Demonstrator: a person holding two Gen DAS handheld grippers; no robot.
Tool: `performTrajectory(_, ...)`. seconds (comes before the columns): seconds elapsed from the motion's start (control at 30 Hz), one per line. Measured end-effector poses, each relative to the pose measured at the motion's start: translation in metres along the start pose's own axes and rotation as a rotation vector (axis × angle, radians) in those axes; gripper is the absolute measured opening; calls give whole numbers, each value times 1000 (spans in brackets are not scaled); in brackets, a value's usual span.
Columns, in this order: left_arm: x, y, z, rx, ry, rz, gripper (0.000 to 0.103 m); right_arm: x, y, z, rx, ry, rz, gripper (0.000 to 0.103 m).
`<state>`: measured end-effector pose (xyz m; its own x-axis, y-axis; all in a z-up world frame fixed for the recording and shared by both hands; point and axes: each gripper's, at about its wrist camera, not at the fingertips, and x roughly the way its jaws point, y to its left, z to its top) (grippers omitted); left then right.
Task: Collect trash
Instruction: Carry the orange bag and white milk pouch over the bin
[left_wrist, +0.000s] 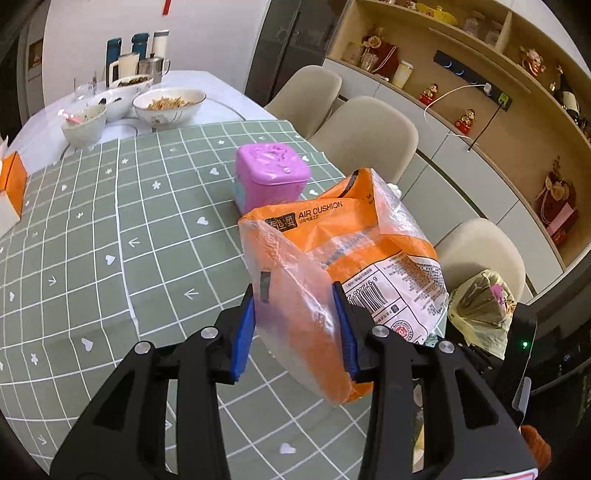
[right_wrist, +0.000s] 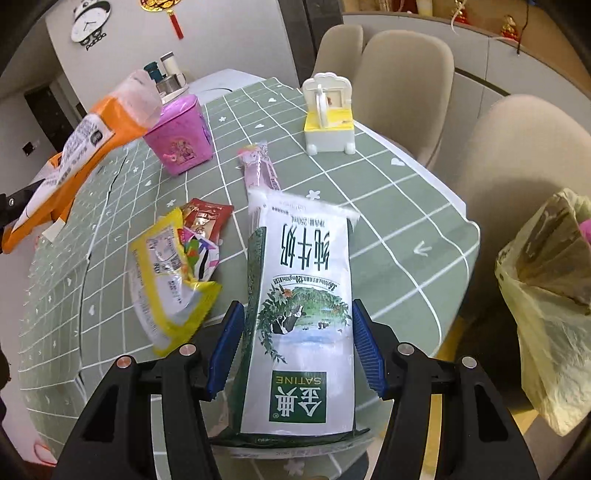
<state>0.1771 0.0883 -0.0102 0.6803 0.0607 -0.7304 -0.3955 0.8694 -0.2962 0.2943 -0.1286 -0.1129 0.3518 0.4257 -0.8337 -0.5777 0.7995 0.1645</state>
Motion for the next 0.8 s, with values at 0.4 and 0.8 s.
performTrajectory(0.4,19,39,7,-96,-15,-33,37,7,-8,-1,42,17,84,62)
performTrajectory(0.8,22,44,3,-97,-7,-1,38,17,-3,19,-31,11,18,51)
